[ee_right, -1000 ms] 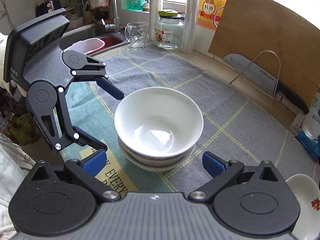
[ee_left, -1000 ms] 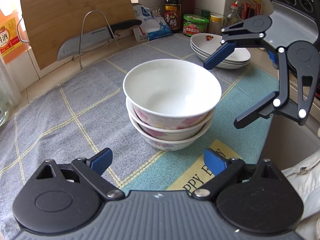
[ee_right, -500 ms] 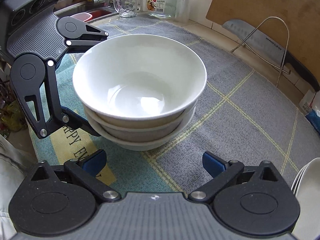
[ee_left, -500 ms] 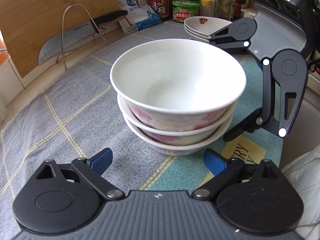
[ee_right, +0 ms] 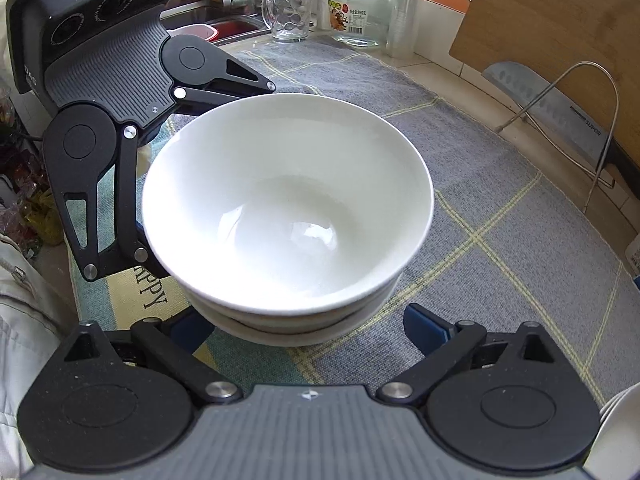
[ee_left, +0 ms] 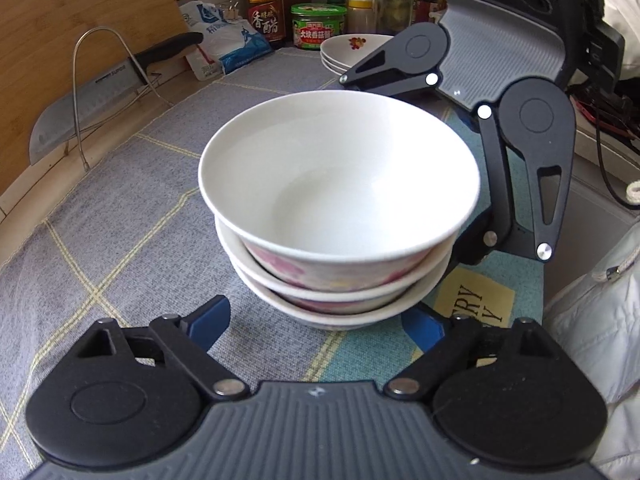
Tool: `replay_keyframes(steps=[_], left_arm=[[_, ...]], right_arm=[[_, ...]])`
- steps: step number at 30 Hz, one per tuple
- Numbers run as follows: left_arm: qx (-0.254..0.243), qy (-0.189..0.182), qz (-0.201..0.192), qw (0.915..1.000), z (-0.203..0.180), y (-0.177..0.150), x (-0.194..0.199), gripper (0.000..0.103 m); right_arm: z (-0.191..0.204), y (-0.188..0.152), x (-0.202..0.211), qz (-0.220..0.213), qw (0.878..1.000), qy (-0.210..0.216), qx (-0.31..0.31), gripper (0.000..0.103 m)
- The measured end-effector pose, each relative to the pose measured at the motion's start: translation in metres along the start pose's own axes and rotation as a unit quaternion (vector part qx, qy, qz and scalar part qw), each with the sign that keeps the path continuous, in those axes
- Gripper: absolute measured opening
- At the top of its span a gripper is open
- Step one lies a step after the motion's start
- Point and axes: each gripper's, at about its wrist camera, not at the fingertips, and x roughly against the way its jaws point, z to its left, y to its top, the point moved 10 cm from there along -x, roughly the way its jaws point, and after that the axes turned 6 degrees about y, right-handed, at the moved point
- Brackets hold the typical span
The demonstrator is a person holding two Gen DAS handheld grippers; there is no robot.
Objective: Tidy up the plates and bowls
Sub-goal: 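Grasp the rim of the three-bowl stack with both tools, then carry the bowl stack with both tools toward the plate stack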
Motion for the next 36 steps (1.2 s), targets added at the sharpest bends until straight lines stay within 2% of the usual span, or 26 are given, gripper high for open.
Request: replay_keyframes(steps=[8,10,17,36], left_arm=[[-0.026,-0.037,0.005,0.9989,-0.0011,0.0033,-0.0023,0.077],[-0.034,-0.045,0.005,0.9984,-0.0023,0.0042,-0.0024,0.075],[-0.048,-0.060,0.008,0.9970,-0.0007,0.0043,-0.0023,0.075],[-0.038,-0.087,0.011,0.9955,0.0005,0.0069,0.0017,0.076]], right_arm=[[0.0071,0.0011,0.0030,0.010,1.000,0.020,0.011,0.084],[0.0080,0.0005,0.0042,0.013,1.000,0.019,0.010,0.083],[0.0075,0.0018,0.0043,0.020,1.000,0.020,0.000,0.084],[0.0066,0.0042,0.0062,0.026,0.999,0.026,-0.016,0.087]])
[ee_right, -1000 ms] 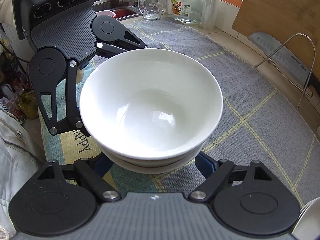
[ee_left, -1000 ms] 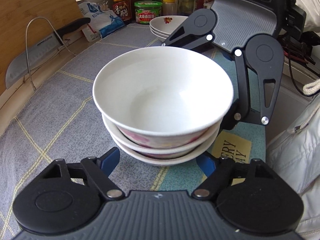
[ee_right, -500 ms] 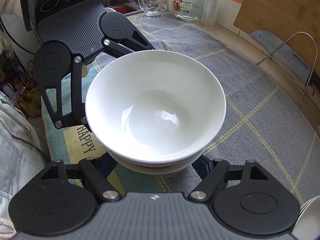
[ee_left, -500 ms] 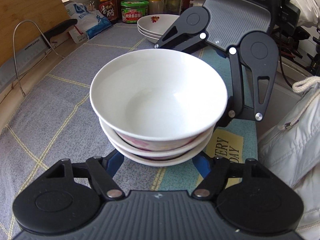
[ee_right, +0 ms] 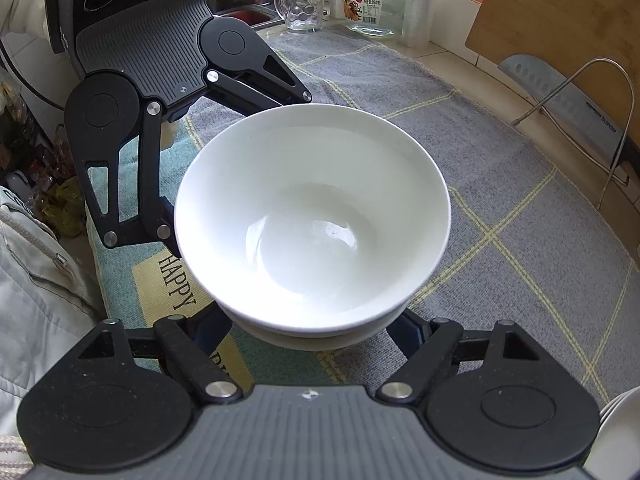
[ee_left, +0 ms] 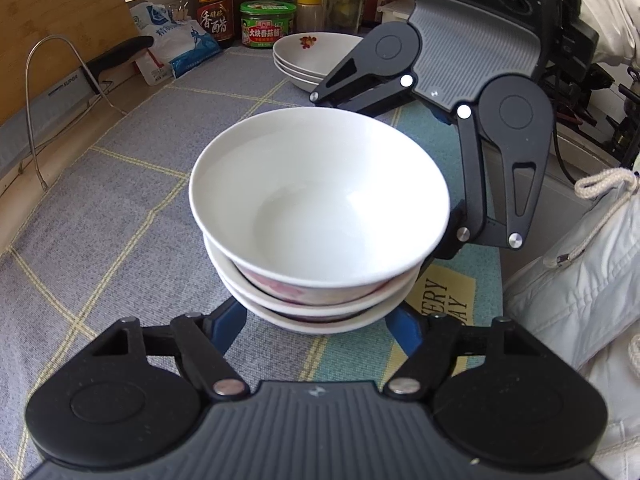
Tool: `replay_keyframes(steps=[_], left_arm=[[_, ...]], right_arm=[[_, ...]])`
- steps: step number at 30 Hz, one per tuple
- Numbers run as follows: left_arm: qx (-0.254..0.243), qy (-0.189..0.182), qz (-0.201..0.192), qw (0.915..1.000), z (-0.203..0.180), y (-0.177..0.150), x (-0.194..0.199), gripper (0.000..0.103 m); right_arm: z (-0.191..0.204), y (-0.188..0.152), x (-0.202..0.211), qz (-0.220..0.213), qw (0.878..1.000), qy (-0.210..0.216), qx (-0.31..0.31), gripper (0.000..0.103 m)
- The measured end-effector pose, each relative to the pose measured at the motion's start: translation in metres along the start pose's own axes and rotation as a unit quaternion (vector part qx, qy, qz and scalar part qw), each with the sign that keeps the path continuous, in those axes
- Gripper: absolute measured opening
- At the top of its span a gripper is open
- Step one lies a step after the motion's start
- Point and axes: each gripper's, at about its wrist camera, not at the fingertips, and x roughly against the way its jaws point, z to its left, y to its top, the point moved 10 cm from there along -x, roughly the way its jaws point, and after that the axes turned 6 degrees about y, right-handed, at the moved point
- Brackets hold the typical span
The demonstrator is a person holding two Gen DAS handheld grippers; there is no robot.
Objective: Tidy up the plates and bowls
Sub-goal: 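Carry the bowl stack with both tools toward the plate stack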
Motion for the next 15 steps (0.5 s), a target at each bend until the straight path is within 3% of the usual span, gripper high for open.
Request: replay_keyframes(steps=[15], left_arm=[[-0.008,0.001,-0.006,1.0000,-0.0009,0.0017,-0.0006,0.079]], right_arm=[[0.0011,-0.0003,0.0000,-0.001,1.000,-0.009,-0.004,0.086]])
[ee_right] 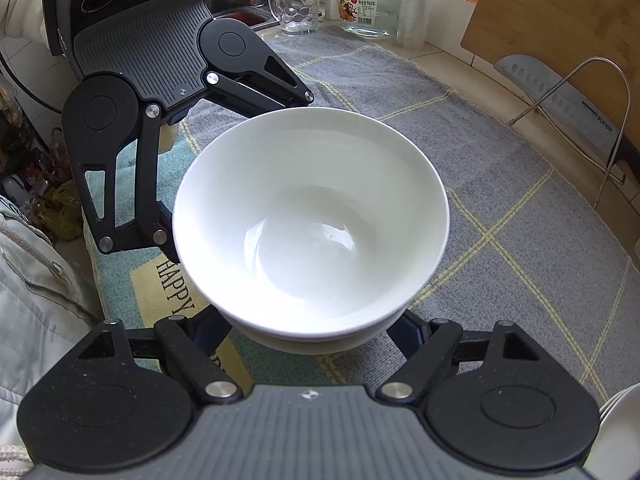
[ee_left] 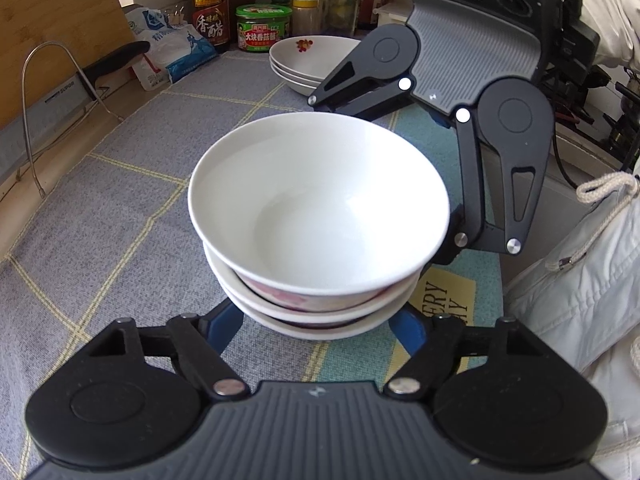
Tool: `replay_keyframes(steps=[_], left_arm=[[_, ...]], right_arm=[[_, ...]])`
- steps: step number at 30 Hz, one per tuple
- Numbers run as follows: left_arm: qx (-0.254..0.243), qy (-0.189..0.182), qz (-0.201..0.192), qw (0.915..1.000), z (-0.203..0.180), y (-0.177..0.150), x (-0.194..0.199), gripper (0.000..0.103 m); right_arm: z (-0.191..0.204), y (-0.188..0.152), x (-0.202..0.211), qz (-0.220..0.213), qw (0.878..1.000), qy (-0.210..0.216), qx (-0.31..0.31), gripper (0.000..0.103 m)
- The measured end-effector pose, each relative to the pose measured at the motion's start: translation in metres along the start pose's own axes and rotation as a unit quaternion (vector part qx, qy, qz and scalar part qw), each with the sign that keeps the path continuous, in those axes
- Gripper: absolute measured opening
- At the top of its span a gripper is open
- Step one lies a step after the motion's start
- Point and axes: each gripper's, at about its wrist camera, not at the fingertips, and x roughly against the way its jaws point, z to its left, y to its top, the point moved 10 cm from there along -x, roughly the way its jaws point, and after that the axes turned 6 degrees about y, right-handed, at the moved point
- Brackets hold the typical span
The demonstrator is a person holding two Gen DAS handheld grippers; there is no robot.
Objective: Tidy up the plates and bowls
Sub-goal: 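Carry the bowl stack with both tools toward the plate stack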
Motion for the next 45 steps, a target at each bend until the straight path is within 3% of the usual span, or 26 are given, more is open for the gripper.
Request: replay_keyframes(steps=[15,23,37,45], left_arm=[[-0.009,0.022,-0.007,0.9997,-0.012,0.021,0.008,0.079],[-0.027,0.030,-0.028,0.9988,-0.028,0.066,-0.005,0.078],[-0.080,0.015,-0.064,0.9946,-0.043,0.172,-0.068,0.078],[-0.107,0.010,-0.070,0.9918,-0.042,0.205,-0.098,0.078]], right_arm=[[-0.002,-0.007,0.024,-0.005,1.000,-0.014,0.005,0.086],[-0.026,-0.033,0.067,-0.014,0.999,-0.036,0.002,0.086],[-0.099,-0.101,0.140,-0.017,0.995,-0.098,-0.030,0.086],[-0.135,-0.117,0.157,-0.020,0.991,-0.125,-0.051,0.086]])
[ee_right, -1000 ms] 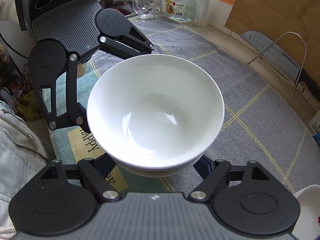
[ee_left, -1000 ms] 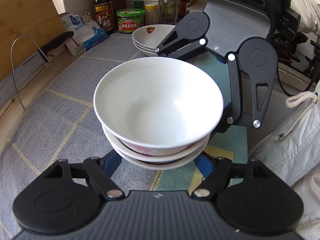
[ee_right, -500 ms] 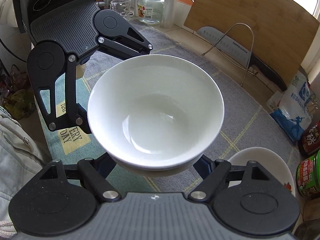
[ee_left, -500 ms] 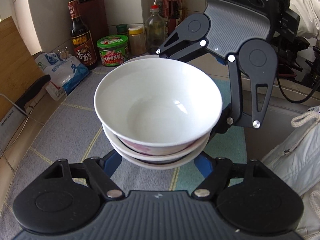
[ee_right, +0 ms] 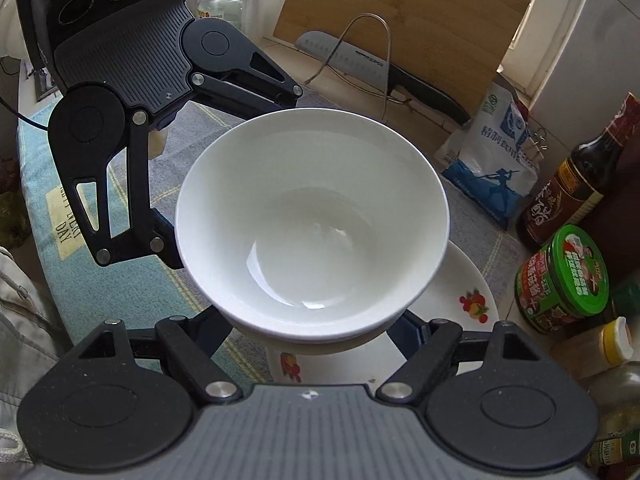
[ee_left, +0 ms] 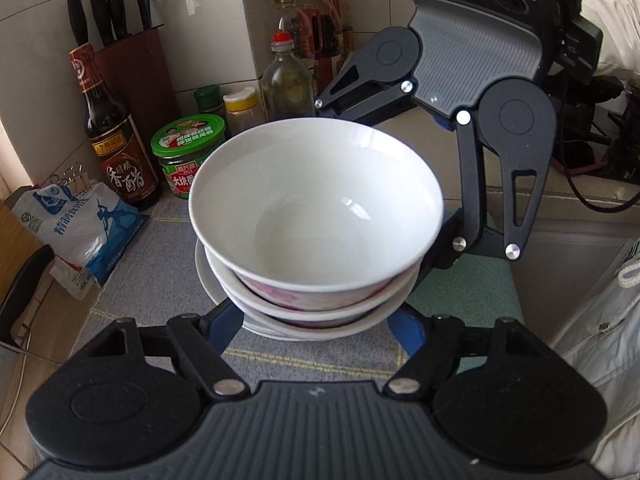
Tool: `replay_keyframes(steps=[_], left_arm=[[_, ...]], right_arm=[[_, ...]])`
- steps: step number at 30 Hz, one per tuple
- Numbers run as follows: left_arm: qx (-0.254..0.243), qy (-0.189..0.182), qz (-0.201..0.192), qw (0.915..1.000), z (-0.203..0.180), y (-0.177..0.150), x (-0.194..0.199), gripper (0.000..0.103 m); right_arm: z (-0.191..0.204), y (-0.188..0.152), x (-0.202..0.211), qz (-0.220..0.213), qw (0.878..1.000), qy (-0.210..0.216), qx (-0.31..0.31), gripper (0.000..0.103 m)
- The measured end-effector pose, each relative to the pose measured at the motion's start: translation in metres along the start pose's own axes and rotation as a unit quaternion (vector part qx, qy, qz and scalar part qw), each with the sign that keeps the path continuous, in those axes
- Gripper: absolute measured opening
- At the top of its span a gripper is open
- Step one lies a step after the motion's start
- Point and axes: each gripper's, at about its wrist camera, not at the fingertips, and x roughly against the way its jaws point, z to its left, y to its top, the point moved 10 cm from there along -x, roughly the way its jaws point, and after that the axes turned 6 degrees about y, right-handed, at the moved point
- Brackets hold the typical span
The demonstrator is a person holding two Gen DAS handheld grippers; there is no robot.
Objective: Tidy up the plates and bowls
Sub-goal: 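Carry the bowl stack with both tools toward the plate stack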
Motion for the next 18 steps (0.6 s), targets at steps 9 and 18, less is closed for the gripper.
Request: replay_keyframes(steps=[9,18], left_arm=[[-0.012,-0.006,-0.006,0.9999,0.006,0.015,-0.033,0.078],[-0.011,-0.013,-0.002,0.9998,0.007,0.019,-0.058,0.079]], right_arm=[[-0.029,-0.010,0.000,0.008,1.000,-0.022,-0.015,0.086],[-0.046,-0.022,-0.007,0.023,0.999,-0.030,-0.028,0.086]])
